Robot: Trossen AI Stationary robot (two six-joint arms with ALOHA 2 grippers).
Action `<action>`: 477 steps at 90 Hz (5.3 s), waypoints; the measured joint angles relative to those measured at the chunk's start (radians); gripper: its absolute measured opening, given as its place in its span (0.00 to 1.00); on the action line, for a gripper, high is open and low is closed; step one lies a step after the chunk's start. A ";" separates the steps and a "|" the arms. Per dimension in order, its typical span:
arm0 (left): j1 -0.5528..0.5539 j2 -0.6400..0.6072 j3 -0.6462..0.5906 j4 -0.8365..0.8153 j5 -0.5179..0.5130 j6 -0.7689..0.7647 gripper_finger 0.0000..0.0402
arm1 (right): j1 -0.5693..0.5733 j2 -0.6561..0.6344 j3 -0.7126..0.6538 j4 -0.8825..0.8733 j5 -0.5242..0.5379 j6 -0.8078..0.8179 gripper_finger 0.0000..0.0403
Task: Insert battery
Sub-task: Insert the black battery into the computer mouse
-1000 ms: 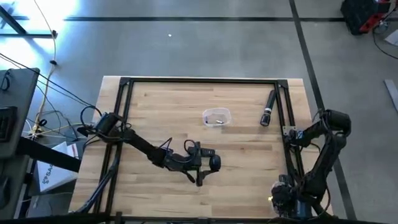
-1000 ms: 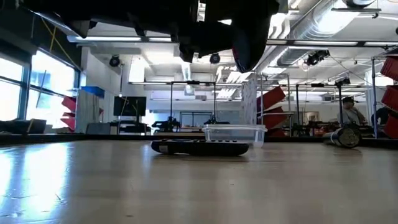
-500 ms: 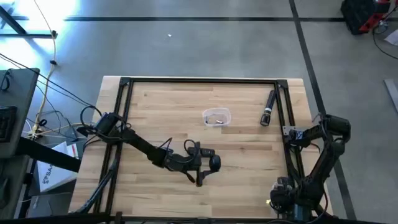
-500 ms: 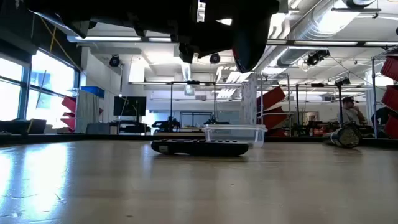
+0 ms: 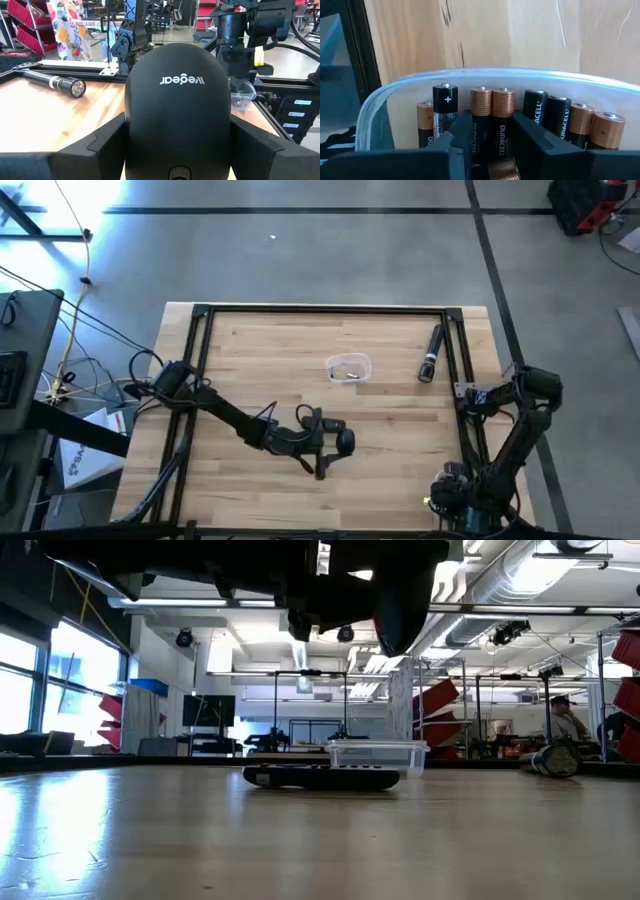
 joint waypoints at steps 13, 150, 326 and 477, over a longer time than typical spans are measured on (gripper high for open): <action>0.001 -0.017 -0.005 -0.003 0.033 -0.001 0.63 | -0.013 -0.013 0.003 -0.042 0.035 0.015 0.11; 0.092 -0.317 -0.323 0.012 0.096 -0.008 0.63 | -0.141 -0.168 -0.202 -0.038 -0.031 -0.084 0.12; 0.376 -0.317 -0.579 0.685 0.807 -0.280 0.63 | -0.837 -0.486 -0.104 0.675 0.275 -1.576 0.01; 0.100 -0.317 -0.580 -0.097 0.648 -0.301 0.64 | -0.889 0.354 0.230 1.184 0.039 -1.502 0.01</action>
